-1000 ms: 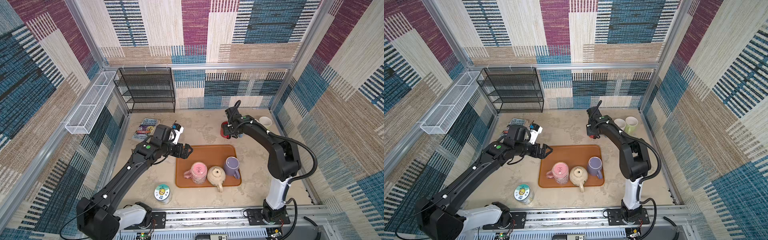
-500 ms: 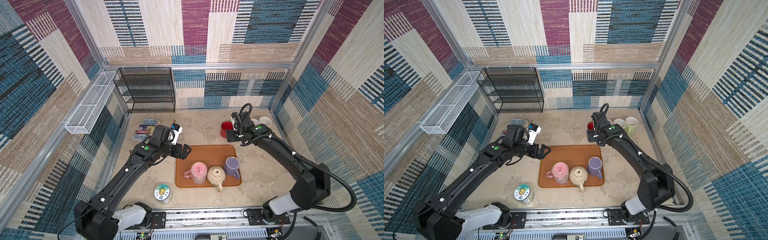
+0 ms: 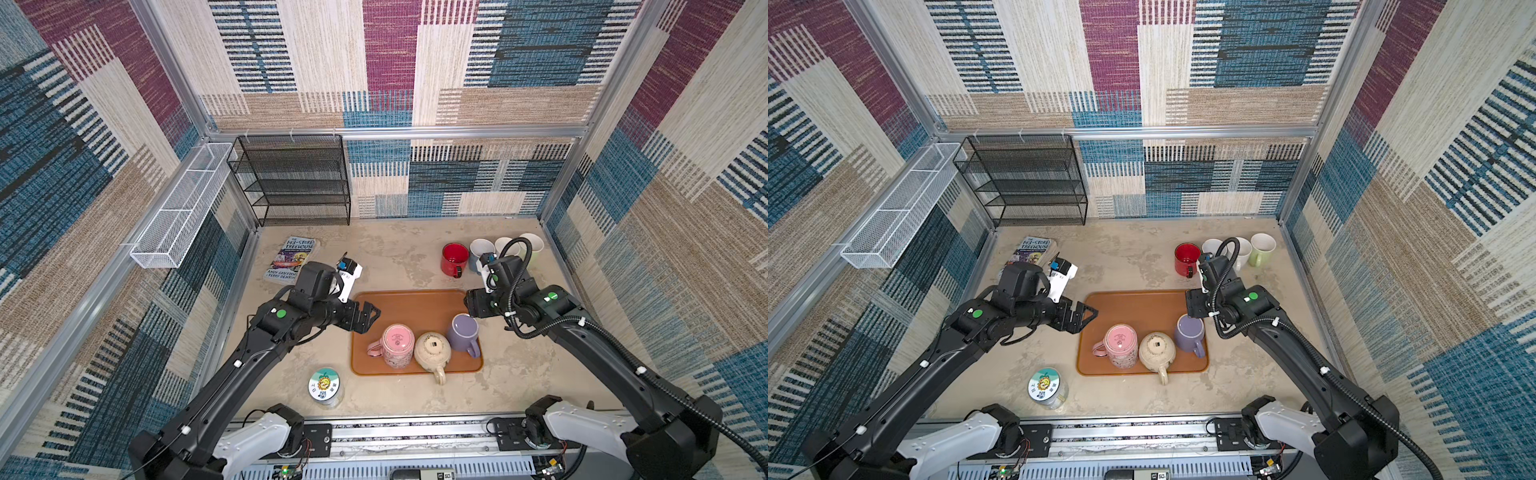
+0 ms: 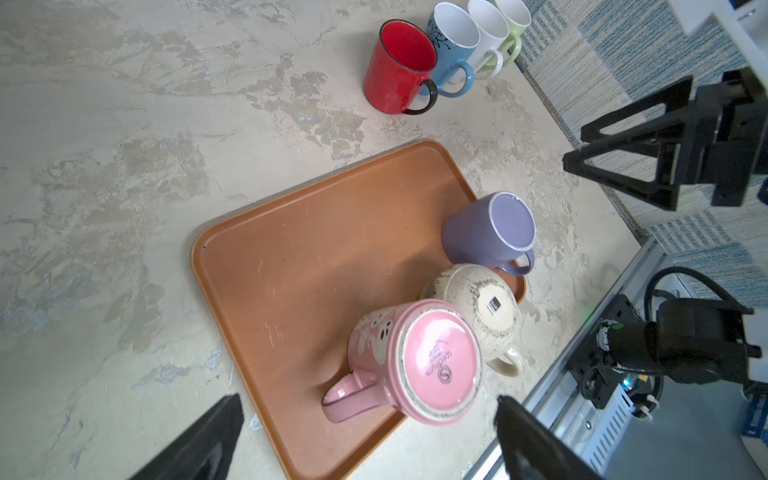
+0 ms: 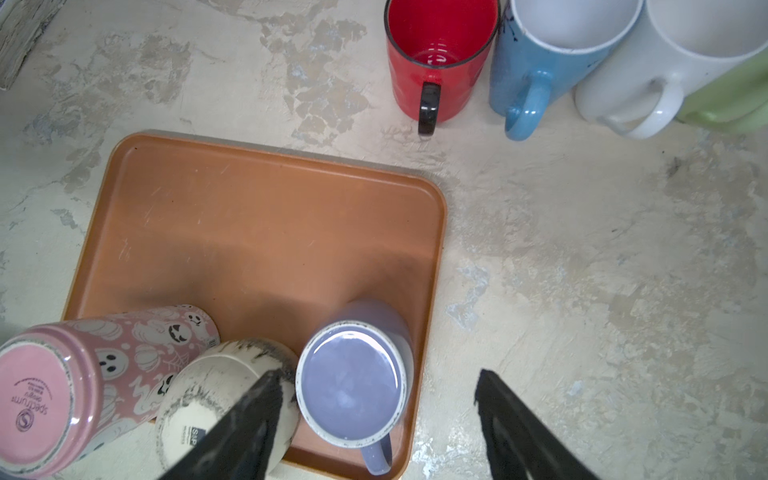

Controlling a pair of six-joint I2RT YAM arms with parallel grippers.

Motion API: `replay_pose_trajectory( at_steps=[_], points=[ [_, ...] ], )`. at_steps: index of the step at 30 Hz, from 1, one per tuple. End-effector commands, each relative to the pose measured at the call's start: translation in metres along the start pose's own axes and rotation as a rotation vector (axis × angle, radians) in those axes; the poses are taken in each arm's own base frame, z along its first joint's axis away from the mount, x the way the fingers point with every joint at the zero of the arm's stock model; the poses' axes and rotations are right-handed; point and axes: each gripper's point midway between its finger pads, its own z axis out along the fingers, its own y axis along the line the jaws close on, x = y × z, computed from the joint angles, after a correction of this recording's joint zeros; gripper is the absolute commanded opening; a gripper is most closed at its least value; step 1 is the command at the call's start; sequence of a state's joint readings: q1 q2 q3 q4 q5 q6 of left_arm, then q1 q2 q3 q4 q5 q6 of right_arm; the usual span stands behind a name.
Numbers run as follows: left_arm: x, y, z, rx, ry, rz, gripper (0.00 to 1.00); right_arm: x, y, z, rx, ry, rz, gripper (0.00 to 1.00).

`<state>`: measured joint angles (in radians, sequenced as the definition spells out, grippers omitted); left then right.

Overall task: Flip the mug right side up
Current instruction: 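Move the right gripper over the upside-down purple mug on the tray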

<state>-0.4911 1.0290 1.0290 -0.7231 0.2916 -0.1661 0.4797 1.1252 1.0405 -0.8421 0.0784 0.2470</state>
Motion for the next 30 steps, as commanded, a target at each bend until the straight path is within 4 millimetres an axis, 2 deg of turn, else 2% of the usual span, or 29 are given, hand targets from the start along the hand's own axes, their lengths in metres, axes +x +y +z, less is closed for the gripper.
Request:
replay_pose_trajectory(
  at_steps=[1, 7, 9, 12, 15, 20, 25, 30],
  points=[
    [0.014, 0.004, -0.004, -0.023, 0.028, -0.036, 1.00, -0.004, 0.005, -0.002, -0.018, -0.016, 0.025, 0.72],
    [0.027, 0.001, -0.007, 0.000, 0.029, -0.058, 1.00, 0.017, 0.003, -0.001, -0.006, 0.053, 0.086, 0.69],
    [0.029, 0.002, -0.008, 0.000, 0.025, -0.056, 1.00, 0.024, 0.001, -0.001, 0.000, 0.062, 0.131, 0.66],
    [0.033, 0.000, -0.009, 0.012, 0.024, -0.051, 1.00, 0.033, 0.007, -0.004, -0.049, 0.041, 0.193, 0.66],
    [0.037, -0.003, -0.012, 0.031, 0.020, -0.043, 1.00, 0.053, 0.008, 0.000, -0.061, 0.064, 0.234, 0.68],
    [0.048, -0.005, -0.010, 0.056, 0.024, -0.037, 1.00, 0.083, 0.014, 0.006, -0.082, 0.093, 0.273, 0.65],
    [0.047, -0.010, -0.009, 0.086, 0.020, -0.026, 1.00, 0.107, 0.016, 0.017, -0.065, 0.147, 0.281, 0.64],
    [0.046, -0.012, -0.012, 0.094, 0.006, -0.018, 1.00, 0.112, 0.017, 0.022, -0.039, 0.167, 0.266, 0.59]
  ],
)
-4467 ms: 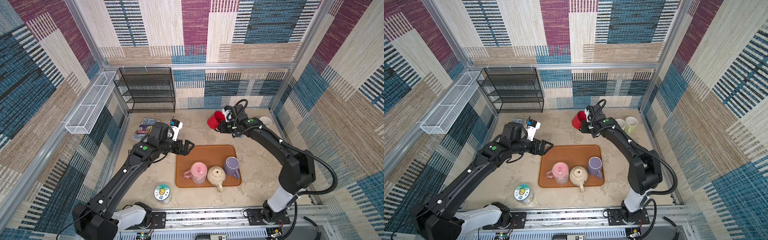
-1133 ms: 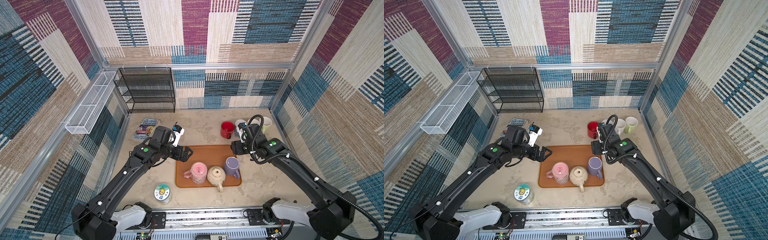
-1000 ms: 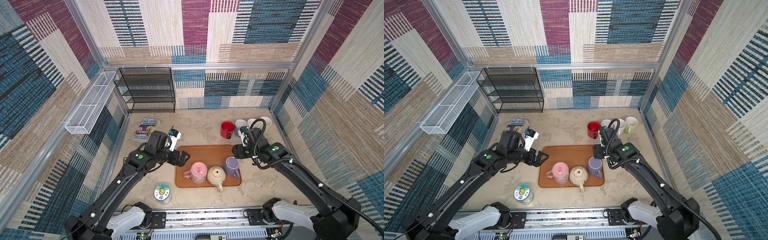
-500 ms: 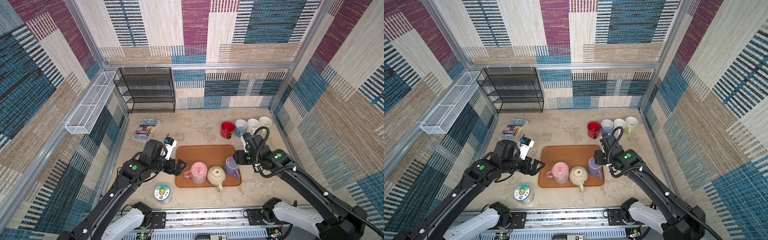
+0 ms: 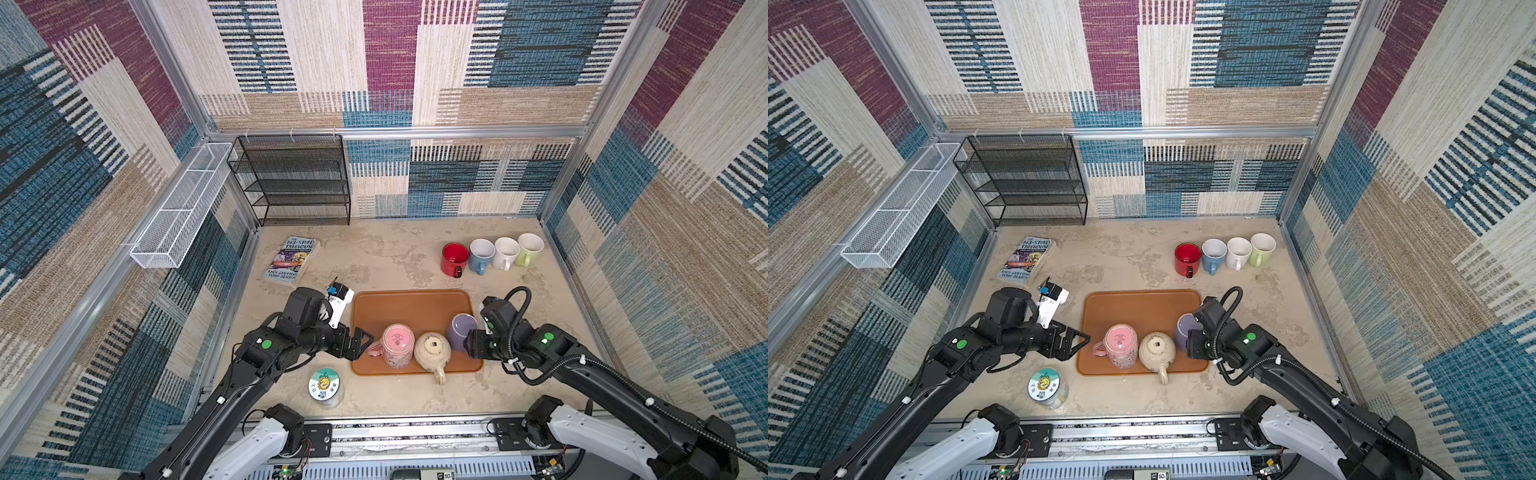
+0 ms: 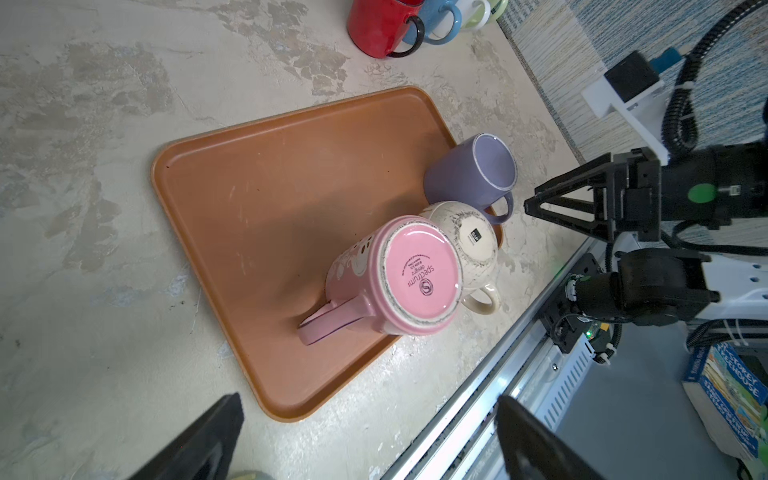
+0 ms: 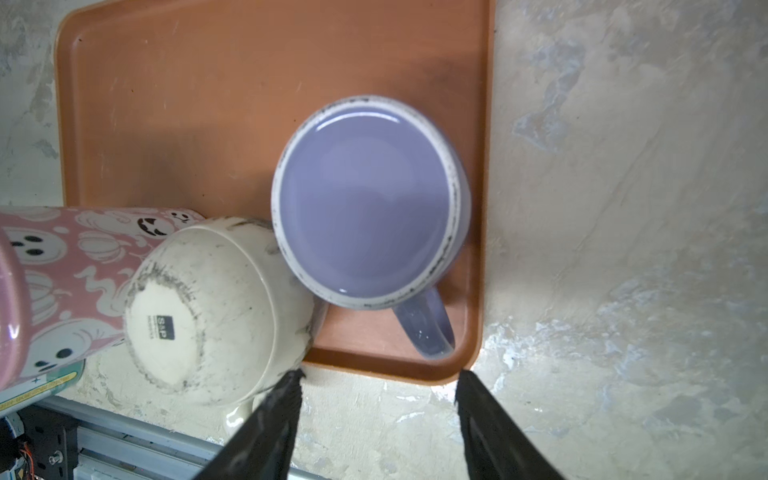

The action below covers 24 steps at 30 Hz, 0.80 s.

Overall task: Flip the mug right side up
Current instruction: 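Lower the right gripper and close it on the purple mug's base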

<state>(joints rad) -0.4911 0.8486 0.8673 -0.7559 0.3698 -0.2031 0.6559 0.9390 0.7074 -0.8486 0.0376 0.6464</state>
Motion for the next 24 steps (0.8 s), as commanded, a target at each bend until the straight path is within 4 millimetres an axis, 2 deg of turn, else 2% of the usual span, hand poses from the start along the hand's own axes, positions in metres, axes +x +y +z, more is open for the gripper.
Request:
replay_pose_trajectory(
  at_steps=[1, 12, 24],
  points=[
    [-0.003, -0.004, -0.002, 0.018, -0.023, 0.026, 1.00, -0.006, 0.001, 0.005, 0.014, -0.021, 0.023, 0.58],
    [-0.003, -0.004, -0.004, 0.019, -0.030, 0.028, 1.00, -0.011, 0.007, 0.021, 0.034, -0.011, 0.001, 0.51],
    [-0.004, -0.006, -0.008, 0.019, -0.051, 0.035, 1.00, -0.035, 0.019, 0.030, 0.073, -0.018, -0.043, 0.47]
  ],
)
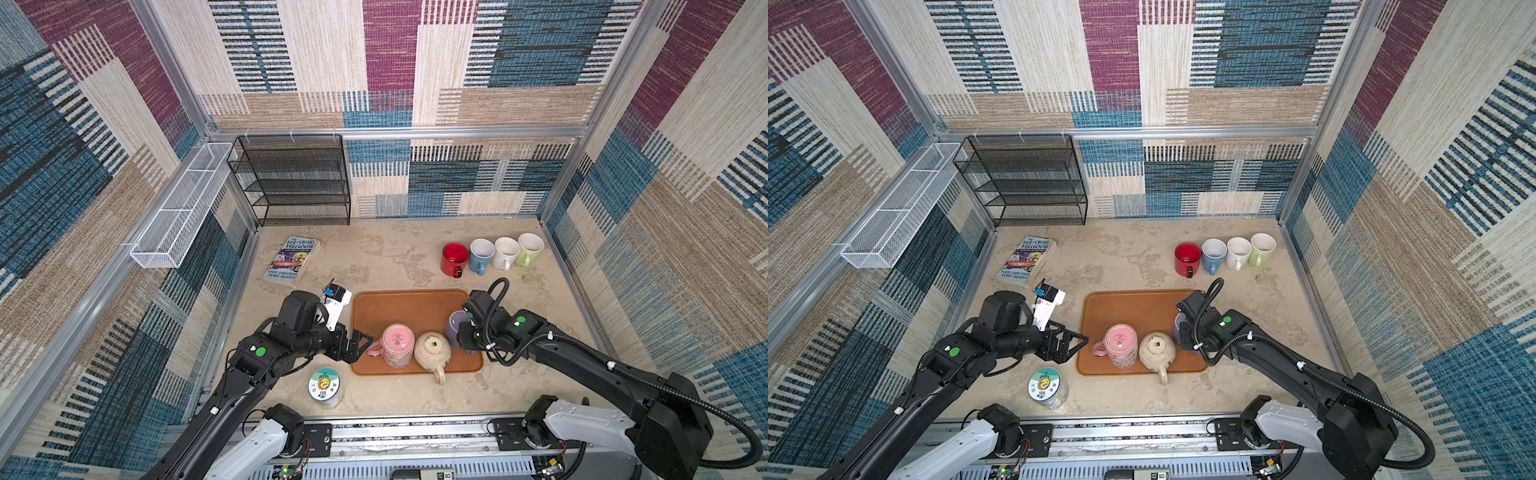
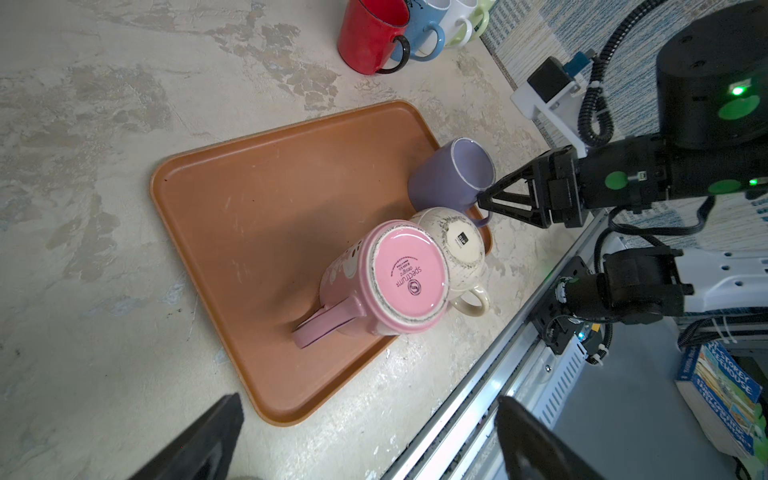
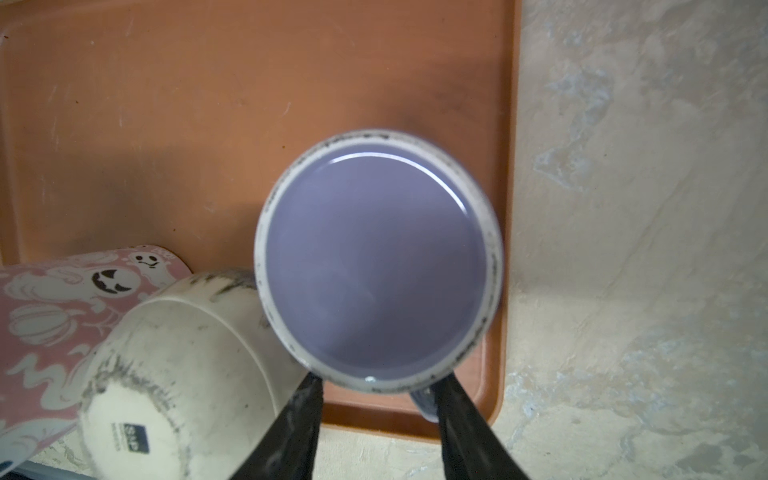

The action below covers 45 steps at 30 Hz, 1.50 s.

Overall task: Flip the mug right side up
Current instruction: 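Lower the right gripper and close it on the purple mug's base, then lift and tilt the purple mug sideways with the right gripper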

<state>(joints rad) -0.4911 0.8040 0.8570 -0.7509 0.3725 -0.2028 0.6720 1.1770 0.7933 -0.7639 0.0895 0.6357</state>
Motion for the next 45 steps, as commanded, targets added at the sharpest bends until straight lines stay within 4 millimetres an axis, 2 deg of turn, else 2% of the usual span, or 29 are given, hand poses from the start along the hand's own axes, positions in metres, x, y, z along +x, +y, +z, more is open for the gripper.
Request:
replay_pose_trajectory(
  at_steps=[1, 4, 7, 13, 18, 28, 35, 40, 45],
  points=[
    [-0.003, -0.002, 0.000, 0.009, -0.016, 0.021, 1.00, -0.014, 0.005, -0.001, -0.001, -0.044, -0.012, 0.47],
    [-0.003, -0.002, -0.001, 0.012, -0.015, 0.022, 1.00, -0.017, 0.004, -0.004, 0.011, -0.050, -0.014, 0.46],
    [-0.003, -0.003, 0.000, 0.014, -0.015, 0.023, 1.00, -0.012, -0.003, -0.004, 0.048, -0.029, -0.024, 0.38],
    [-0.003, -0.002, 0.002, 0.016, -0.007, 0.021, 1.00, -0.005, -0.013, -0.006, 0.087, -0.004, -0.023, 0.39],
    [-0.002, -0.001, 0.004, 0.014, 0.000, 0.018, 1.00, -0.004, -0.015, 0.002, 0.126, 0.025, -0.039, 0.41],
    [-0.002, 0.000, 0.002, 0.006, -0.008, 0.019, 1.00, -0.017, -0.004, 0.019, 0.124, 0.020, -0.085, 0.42],
    [0.000, 0.002, 0.008, 0.006, 0.019, 0.012, 1.00, -0.022, 0.000, 0.031, 0.129, 0.022, -0.110, 0.41],
    [0.000, 0.003, 0.009, -0.001, 0.025, 0.007, 1.00, -0.034, 0.002, 0.033, 0.138, 0.021, -0.139, 0.38],
    [0.000, 0.003, 0.010, 0.000, 0.028, 0.005, 1.00, -0.048, 0.004, 0.033, 0.149, 0.009, -0.150, 0.31]
  ],
)
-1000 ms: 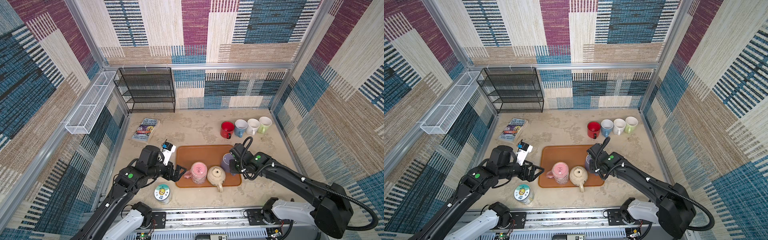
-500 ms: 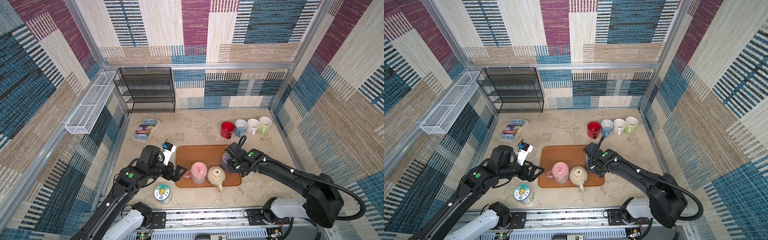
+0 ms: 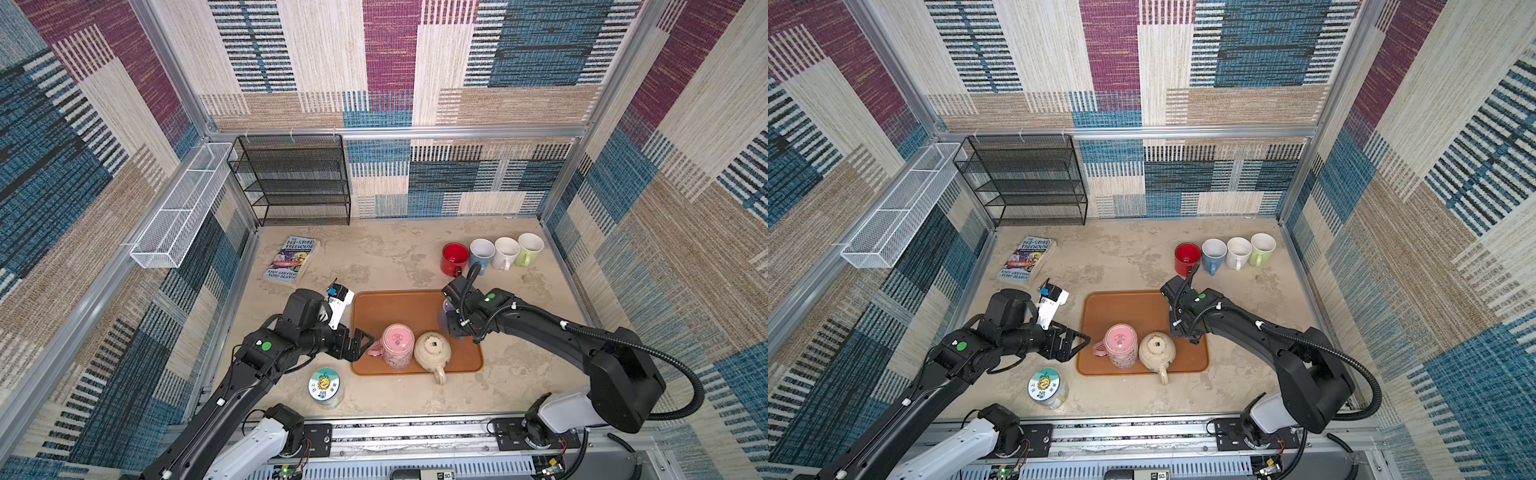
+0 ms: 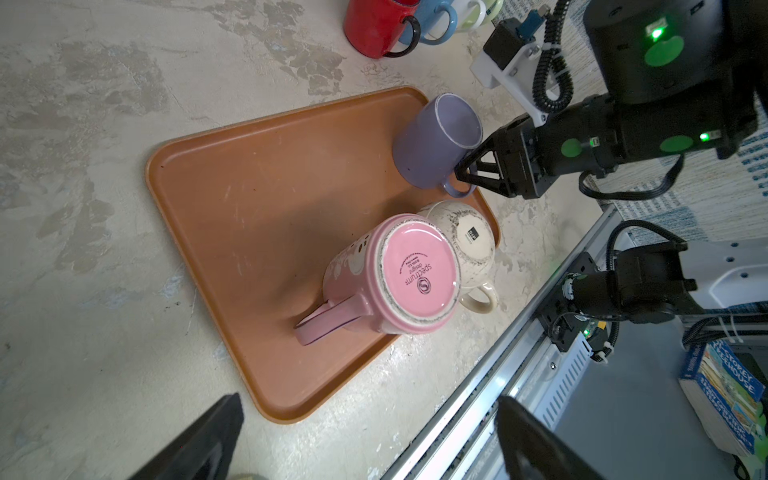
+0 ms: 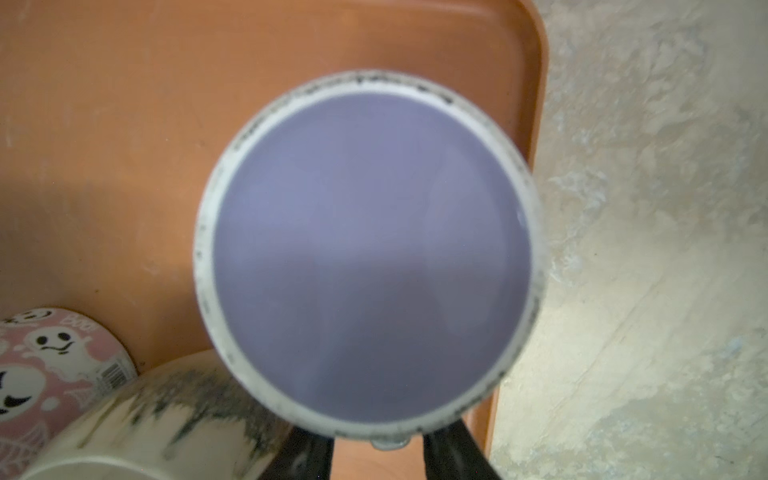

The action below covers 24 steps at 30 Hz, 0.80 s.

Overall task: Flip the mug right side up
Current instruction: 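Lift and tilt the purple mug sideways with the right gripper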

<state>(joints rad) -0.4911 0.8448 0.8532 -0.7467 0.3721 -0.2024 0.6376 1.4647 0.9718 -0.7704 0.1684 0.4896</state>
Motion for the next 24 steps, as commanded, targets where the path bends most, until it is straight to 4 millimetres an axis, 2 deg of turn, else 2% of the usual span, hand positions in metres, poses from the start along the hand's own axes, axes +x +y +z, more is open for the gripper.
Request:
replay_pose_trajectory(
  at_steps=[1, 8, 19, 24],
  points=[
    [-0.003, -0.002, 0.001, 0.011, -0.005, 0.018, 1.00, -0.011, -0.001, 0.001, 0.012, -0.036, -0.017, 0.30],
    [-0.003, 0.001, -0.002, -0.009, -0.021, 0.015, 1.00, -0.004, 0.003, 0.013, -0.016, -0.017, -0.023, 0.27],
    [-0.002, 0.006, 0.004, -0.027, -0.001, -0.006, 1.00, -0.005, 0.006, 0.002, -0.060, -0.057, -0.040, 0.10],
    [-0.004, 0.007, 0.006, -0.034, 0.006, -0.008, 1.00, -0.008, 0.009, -0.009, -0.091, -0.079, -0.049, 0.02]
  ],
)
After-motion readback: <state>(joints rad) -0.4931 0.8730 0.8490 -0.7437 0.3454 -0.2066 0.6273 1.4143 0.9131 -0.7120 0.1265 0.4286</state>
